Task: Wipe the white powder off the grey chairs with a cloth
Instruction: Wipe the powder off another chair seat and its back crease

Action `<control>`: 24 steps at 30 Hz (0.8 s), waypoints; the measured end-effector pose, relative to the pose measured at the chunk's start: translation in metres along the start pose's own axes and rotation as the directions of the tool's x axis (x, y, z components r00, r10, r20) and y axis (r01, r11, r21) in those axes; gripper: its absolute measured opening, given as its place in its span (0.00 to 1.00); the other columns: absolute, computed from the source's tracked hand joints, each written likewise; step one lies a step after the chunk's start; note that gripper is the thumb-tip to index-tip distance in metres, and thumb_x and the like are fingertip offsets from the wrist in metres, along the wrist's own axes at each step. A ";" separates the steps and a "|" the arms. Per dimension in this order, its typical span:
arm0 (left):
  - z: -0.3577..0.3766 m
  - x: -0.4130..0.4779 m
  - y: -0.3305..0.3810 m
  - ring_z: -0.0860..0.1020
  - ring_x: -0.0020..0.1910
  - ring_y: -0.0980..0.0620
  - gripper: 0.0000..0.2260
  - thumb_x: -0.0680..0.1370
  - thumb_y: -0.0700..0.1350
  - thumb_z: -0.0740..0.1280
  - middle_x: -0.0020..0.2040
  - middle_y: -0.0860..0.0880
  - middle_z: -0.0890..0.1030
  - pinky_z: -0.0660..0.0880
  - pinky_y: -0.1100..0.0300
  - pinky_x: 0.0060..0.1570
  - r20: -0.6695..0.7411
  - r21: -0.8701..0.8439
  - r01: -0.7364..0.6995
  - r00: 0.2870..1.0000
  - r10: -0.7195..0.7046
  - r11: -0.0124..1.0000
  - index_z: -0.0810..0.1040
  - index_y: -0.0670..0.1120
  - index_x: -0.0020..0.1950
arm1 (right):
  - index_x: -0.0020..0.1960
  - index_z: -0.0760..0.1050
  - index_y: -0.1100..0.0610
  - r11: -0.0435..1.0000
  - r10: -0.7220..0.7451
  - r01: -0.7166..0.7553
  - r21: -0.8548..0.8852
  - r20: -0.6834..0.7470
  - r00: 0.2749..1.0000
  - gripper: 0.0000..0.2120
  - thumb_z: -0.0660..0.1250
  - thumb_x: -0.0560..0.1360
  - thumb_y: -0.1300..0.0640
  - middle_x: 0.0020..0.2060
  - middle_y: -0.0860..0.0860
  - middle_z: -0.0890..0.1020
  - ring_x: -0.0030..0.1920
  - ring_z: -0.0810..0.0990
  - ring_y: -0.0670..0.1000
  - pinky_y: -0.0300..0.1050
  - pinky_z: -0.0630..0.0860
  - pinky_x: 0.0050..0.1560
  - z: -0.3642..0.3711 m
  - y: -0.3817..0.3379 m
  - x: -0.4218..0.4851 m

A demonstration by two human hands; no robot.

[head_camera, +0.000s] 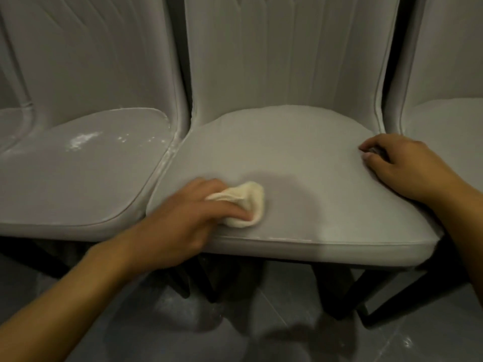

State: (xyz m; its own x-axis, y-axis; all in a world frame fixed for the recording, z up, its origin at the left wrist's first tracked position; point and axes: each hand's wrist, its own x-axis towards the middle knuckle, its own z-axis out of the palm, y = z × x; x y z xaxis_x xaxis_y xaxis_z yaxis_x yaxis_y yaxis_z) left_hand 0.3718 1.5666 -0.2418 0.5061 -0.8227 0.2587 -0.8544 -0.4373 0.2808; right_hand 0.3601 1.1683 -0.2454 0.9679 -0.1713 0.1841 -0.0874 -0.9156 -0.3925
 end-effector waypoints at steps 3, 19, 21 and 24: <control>0.029 0.053 0.043 0.74 0.52 0.44 0.24 0.72 0.38 0.59 0.59 0.47 0.77 0.74 0.48 0.52 -0.015 0.044 -0.139 0.990 0.139 0.989 0.82 0.54 0.64 | 0.62 0.77 0.51 1.000 0.013 -0.013 -0.004 -0.006 1.000 0.13 0.62 0.79 0.51 0.61 0.55 0.79 0.59 0.77 0.60 0.50 0.71 0.57 0.000 0.000 0.000; -0.004 0.001 0.010 0.76 0.54 0.47 0.22 0.75 0.42 0.57 0.61 0.55 0.74 0.77 0.46 0.49 0.064 0.046 0.003 0.998 -0.006 0.999 0.79 0.61 0.62 | 0.71 0.72 0.52 0.991 -0.133 0.134 0.002 0.080 0.988 0.20 0.60 0.82 0.46 0.69 0.53 0.75 0.67 0.73 0.55 0.46 0.66 0.66 -0.011 -0.029 -0.012; 0.001 0.004 0.015 0.75 0.54 0.46 0.22 0.76 0.41 0.57 0.61 0.55 0.74 0.75 0.48 0.52 0.029 0.007 0.016 0.999 -0.017 1.000 0.78 0.61 0.63 | 0.74 0.69 0.49 0.970 -0.243 0.238 0.053 0.146 0.959 0.23 0.58 0.81 0.42 0.74 0.51 0.70 0.73 0.68 0.53 0.46 0.62 0.72 -0.008 -0.056 -0.019; 0.011 0.024 0.031 0.74 0.52 0.47 0.24 0.75 0.39 0.57 0.60 0.52 0.75 0.73 0.51 0.53 0.011 0.039 -0.018 1.000 0.017 0.999 0.80 0.58 0.65 | 0.77 0.62 0.43 0.948 -0.306 0.319 -0.004 0.276 0.911 0.29 0.50 0.79 0.35 0.79 0.49 0.60 0.78 0.57 0.50 0.52 0.54 0.78 0.017 -0.084 -0.024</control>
State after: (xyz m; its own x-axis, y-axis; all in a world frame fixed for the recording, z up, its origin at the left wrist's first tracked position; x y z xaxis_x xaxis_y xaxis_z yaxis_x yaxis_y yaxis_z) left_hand 0.3559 1.5287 -0.2373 0.4898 -0.8342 0.2533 -0.8672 -0.4363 0.2398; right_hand 0.3488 1.2560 -0.2323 0.9737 0.2243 0.0393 0.2253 -0.9238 -0.3094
